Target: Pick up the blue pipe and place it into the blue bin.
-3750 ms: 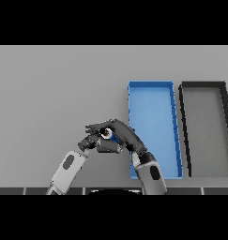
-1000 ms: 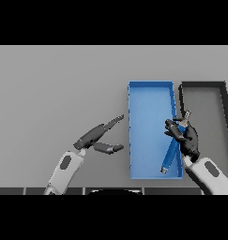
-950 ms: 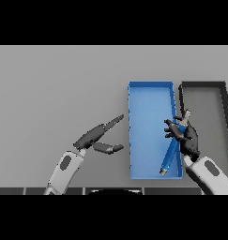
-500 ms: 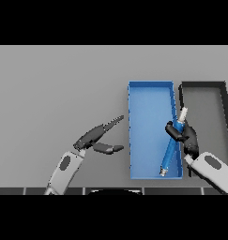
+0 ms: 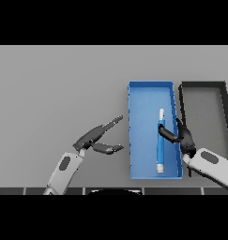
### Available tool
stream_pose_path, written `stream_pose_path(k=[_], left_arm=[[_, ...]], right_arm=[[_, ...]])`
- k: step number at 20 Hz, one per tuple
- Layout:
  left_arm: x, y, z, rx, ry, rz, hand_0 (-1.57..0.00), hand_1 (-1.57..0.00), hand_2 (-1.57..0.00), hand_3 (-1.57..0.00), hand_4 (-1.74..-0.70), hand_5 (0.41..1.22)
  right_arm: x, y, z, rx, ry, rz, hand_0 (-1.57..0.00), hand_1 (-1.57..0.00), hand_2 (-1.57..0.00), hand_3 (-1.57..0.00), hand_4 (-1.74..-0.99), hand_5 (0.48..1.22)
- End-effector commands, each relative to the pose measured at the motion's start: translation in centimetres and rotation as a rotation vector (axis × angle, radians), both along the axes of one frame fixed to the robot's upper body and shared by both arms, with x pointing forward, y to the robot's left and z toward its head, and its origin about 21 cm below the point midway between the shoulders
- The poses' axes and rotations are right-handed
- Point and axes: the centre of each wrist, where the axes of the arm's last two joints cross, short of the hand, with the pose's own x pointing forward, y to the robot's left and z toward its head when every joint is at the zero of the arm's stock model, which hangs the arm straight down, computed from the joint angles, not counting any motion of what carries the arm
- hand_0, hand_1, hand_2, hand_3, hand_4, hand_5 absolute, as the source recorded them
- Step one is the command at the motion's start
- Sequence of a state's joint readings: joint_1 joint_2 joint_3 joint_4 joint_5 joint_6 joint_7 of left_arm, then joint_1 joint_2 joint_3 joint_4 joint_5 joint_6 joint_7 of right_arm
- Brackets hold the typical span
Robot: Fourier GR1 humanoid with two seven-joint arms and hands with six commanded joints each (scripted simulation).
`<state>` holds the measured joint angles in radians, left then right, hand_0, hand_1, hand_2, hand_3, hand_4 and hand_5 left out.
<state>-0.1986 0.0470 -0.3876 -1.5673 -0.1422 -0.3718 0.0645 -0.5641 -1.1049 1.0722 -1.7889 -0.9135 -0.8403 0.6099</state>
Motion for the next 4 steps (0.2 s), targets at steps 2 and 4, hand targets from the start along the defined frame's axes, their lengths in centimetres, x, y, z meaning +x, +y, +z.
stream_pose_path(k=[2, 4], left_arm=[[0.01, -0.35, -0.08, -0.002, 0.0, -0.009, 0.0, 0.0, 0.0, 0.0, -0.93, 0.496], [-0.1, -0.76, -0.43, -0.002, 0.004, -0.007, 0.0, 0.0, 0.0, 0.0, -0.93, 0.495]], right_arm=[[-0.03, 0.16, -0.05, -0.004, 0.007, 0.026, -0.02, -0.02, -0.02, 0.0, -1.084, 0.712], [-0.24, 0.15, 0.21, 0.0, 0.001, 0.032, -0.02, -0.02, -0.02, 0.0, -1.084, 0.714]])
